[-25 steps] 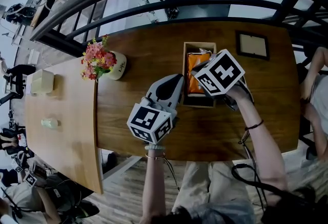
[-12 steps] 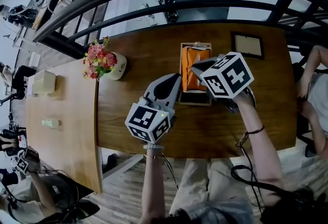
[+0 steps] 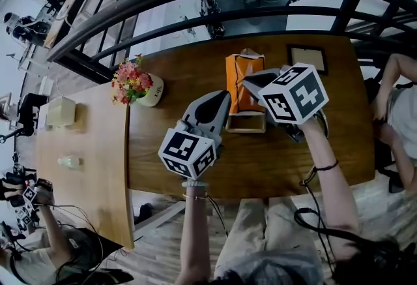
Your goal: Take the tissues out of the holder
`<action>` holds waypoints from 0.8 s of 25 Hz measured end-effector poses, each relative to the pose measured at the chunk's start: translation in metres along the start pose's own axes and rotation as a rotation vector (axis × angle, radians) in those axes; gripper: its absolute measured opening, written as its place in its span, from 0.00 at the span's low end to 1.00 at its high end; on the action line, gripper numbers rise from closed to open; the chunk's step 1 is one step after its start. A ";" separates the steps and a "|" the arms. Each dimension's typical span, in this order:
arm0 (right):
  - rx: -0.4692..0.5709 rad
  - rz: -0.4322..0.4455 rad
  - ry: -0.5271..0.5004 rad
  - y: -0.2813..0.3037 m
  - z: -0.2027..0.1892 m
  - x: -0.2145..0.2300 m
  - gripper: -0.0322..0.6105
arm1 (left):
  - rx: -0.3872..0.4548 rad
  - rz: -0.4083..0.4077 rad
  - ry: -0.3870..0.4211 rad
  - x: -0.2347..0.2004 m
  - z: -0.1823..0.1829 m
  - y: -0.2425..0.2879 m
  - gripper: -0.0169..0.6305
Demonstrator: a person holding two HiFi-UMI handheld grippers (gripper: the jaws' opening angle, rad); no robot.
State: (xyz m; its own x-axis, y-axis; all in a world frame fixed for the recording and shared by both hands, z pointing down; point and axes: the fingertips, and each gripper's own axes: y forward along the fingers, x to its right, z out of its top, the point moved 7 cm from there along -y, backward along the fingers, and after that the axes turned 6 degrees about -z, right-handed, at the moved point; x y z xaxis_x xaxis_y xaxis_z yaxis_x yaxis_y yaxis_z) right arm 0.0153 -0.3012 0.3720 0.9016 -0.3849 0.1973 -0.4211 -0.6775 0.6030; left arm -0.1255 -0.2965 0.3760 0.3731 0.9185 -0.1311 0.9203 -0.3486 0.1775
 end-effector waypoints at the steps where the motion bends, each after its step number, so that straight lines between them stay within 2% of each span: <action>1: 0.008 -0.004 0.002 -0.003 0.001 -0.002 0.07 | 0.003 -0.003 0.004 0.001 0.002 -0.001 0.04; 9: 0.081 -0.031 0.027 -0.042 -0.008 -0.007 0.07 | 0.023 -0.022 0.032 0.024 0.014 -0.008 0.04; 20: 0.122 -0.002 0.037 -0.081 -0.023 0.001 0.07 | 0.026 -0.004 0.037 0.061 0.018 0.002 0.04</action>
State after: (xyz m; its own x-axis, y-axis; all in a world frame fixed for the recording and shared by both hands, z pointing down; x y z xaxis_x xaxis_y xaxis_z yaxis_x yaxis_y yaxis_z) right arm 0.0521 -0.2324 0.3408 0.9044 -0.3618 0.2262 -0.4265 -0.7505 0.5049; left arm -0.0991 -0.2446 0.3511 0.3656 0.9259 -0.0950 0.9246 -0.3495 0.1516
